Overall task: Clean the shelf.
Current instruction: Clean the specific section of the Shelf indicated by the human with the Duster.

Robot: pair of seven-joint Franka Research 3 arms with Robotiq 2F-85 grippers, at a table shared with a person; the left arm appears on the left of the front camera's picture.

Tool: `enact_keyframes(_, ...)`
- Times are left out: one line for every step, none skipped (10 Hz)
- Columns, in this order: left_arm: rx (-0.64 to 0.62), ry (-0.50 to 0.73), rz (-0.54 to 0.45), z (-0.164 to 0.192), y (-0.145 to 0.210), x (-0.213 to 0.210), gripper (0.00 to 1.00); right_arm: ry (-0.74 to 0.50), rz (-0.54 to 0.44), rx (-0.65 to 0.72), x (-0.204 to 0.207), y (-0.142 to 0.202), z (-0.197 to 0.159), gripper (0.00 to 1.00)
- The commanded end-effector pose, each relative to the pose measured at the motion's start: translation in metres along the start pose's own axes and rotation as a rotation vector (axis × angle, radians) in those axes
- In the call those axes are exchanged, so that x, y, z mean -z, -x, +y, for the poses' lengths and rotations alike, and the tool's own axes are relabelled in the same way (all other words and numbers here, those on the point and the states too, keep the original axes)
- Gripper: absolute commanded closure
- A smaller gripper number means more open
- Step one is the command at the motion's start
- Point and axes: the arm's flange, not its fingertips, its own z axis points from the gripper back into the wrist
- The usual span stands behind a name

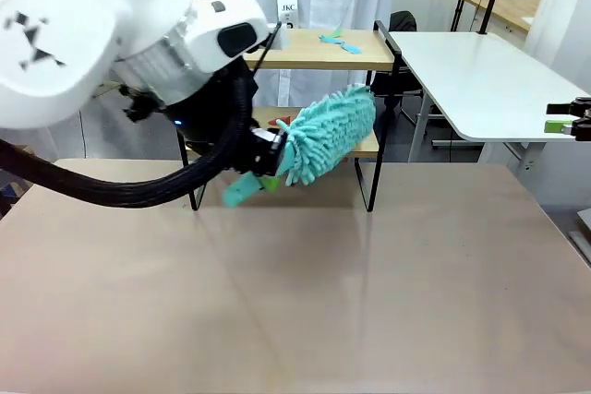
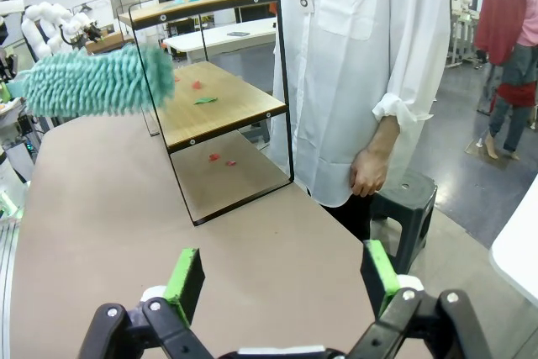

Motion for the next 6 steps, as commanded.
enact_keyframes(-0.065, -0.048, -0.1, -0.015, -0.012, 0.011, 0.87, -0.002, 0.002, -0.007, 0.001, -0.003, 0.001, 0.0)
enact_keyframes(-0.105, -0.07, -0.134, -0.02, -0.021, 0.022, 0.87, -0.002, 0.002, -0.007, 0.001, -0.003, 0.001, 0.0)
enact_keyframes(-0.129, -0.048, -0.141, -0.021, -0.031, 0.038, 0.87, -0.002, 0.002, -0.007, 0.001, -0.003, 0.001, 0.0)
enact_keyframes(-0.147, -0.044, -0.132, -0.023, -0.041, 0.054, 0.87, -0.002, 0.002, -0.007, 0.001, -0.003, 0.001, 0.0)
enact_keyframes(-0.175, -0.066, -0.136, -0.025, -0.049, 0.064, 0.87, -0.002, 0.002, -0.007, 0.001, -0.003, 0.001, 0.0)
enact_keyframes(-0.187, -0.062, -0.149, -0.029, -0.055, 0.074, 0.87, -0.002, 0.002, -0.007, 0.001, -0.003, 0.001, 0.0)
